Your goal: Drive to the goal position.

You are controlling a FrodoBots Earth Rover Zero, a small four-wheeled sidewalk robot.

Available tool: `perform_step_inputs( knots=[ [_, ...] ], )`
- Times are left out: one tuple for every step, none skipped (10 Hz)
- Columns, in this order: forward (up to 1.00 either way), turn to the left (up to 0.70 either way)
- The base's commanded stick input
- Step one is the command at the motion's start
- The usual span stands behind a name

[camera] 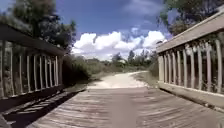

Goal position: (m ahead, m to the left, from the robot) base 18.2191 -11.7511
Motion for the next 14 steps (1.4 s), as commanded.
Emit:
perform_step_inputs(
  knots=[
    [0.50,0.00],
    [0.50,0.00],
    [0.50,0.00],
    [0.50,0.00],
    [0.50,0.00],
    [0.50,0.00],
    [0.50,0.00],
    [0.50,0.00],
    [0.50,0.00],
    [0.50,-0.33],
    [0.50,-0.50],
    [0.50,-0.28],
    [0.50,-0.06],
    [0.50,0.00]
  ],
)
